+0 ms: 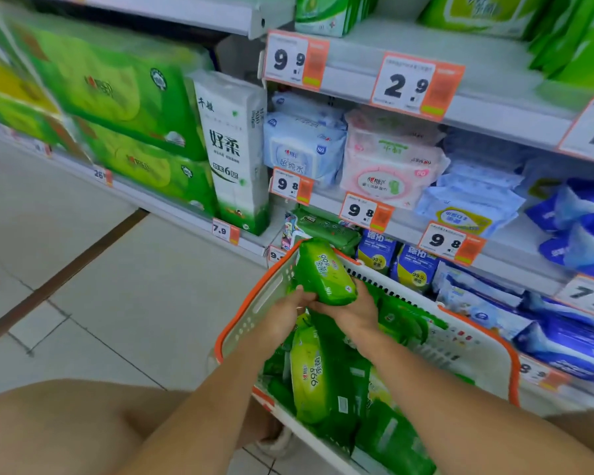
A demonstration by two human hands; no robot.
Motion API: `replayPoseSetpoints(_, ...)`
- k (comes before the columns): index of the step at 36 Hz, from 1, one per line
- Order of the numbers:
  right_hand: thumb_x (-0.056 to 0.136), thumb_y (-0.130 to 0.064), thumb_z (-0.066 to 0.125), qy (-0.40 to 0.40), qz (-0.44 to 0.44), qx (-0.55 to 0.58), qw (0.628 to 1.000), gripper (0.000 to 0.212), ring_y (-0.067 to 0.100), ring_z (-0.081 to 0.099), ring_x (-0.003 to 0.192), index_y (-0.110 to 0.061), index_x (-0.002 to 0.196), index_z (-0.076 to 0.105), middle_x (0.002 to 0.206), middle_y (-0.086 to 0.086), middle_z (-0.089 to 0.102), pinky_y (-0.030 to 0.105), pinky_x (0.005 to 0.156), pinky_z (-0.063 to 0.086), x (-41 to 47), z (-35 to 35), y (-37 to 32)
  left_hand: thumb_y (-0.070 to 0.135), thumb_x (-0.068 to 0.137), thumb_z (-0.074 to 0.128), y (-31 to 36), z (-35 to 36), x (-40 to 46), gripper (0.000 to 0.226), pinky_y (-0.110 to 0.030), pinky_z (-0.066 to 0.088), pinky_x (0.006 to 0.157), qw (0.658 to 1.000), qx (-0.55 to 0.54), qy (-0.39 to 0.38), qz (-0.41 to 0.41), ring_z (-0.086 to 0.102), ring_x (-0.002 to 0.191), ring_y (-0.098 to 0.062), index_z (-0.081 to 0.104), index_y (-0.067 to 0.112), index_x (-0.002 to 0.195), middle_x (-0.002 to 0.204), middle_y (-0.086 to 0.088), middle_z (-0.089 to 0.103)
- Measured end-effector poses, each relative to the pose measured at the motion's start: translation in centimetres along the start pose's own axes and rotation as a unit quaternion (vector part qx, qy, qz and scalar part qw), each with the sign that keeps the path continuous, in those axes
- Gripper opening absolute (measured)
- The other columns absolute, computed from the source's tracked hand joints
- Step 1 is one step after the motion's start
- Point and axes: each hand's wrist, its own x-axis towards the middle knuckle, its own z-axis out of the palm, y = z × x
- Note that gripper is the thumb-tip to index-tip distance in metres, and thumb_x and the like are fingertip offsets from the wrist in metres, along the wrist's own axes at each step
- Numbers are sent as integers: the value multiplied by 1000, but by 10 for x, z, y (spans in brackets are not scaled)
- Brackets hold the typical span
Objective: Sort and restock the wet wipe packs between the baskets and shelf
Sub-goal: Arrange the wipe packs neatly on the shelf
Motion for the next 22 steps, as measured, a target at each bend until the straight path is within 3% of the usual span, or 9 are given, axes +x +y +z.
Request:
replayPoseSetpoints(3, 56, -39, 95, 40, 10, -13, 999, 71, 13, 64, 97, -30, 115, 57, 110, -9, 67, 25, 86, 50, -3, -14, -1, 48, 98, 50, -4, 10, 4, 26, -38, 44, 92, 1000, -15, 10, -1, 49, 114, -20, 54, 28, 114, 121, 5, 58)
replayPoseSetpoints(5, 54, -48, 91, 66, -13, -50, 996, 74, 13, 67, 100, -28, 119, 63, 110, -12, 70, 26, 85, 52, -17, -20, -7, 68, 80, 62, -1, 17, 2, 67, -50, 47, 97, 998, -61, -1, -27, 49, 123, -28, 42, 34, 135, 131, 6, 49)
replayPoseSetpoints(7, 53, -53, 88, 70, -89, -114, 987, 67, 5, 67, 89, -35, 113, 66, 97, -19, 69, 22, 73, 49, -46, -25, -18, 71, 61, 76, 6, 24, -2, 89, -57, 47, 96, 986, -152, -41, -54, 59, 117, -33, 44, 38, 137, 130, 3, 60)
replayPoseSetpoints(10, 53, -57, 87, 7, -209, -154, 966, 80, 0, 58, 91, -39, 127, 63, 103, -19, 58, 19, 82, 47, -82, -41, -35, 45, 63, 78, 14, 13, -9, 80, -49, 49, 98, 959, -242, -121, -84, 67, 107, -33, 58, 17, 135, 124, -14, 68)
replayPoseSetpoints(13, 62, -39, 92, -75, -249, -68, 963, 58, -3, 60, 97, -39, 116, 70, 109, -18, 61, 28, 86, 53, -92, -84, -61, 28, 62, 73, 22, -6, -18, 72, -49, 47, 101, 942, -285, -165, -59, 63, 110, -36, 61, 7, 129, 125, -18, 65)
replayPoseSetpoints(16, 64, -39, 91, 10, -234, 28, 972, 58, 2, 58, 111, -39, 117, 67, 125, -16, 59, 35, 91, 52, -83, -142, -101, 27, 52, 80, 45, -7, -33, 72, -48, 44, 102, 922, -296, -248, -27, 63, 106, -35, 67, 11, 122, 120, -16, 66)
replayPoseSetpoints(19, 50, -54, 92, -176, -105, 170, 964, 82, 17, 61, 119, -44, 126, 62, 137, -7, 60, 43, 98, 48, -70, -182, -132, 26, 53, 74, 81, 6, -64, 43, -35, 52, 85, 919, -263, -293, 23, 72, 80, -28, 79, 10, 93, 92, -12, 75)
replayPoseSetpoints(21, 38, -56, 95, -286, -53, 202, 935, 84, 24, 69, 111, -31, 115, 73, 125, 4, 70, 42, 92, 55, -71, -193, -143, 25, 63, 67, 102, 14, -78, 18, -24, 56, 66, 927, -246, -276, 59, 71, 62, -19, 79, 11, 65, 70, -6, 74)
replayPoseSetpoints(22, 36, -54, 97, -307, -49, 192, 931, 79, 25, 72, 104, -25, 107, 78, 119, 7, 73, 40, 85, 59, -73, -195, -145, 25, 74, 66, 112, 18, -86, 24, -19, 55, 58, 931, -250, -258, 68, 70, 57, -16, 77, 14, 56, 63, -3, 73)
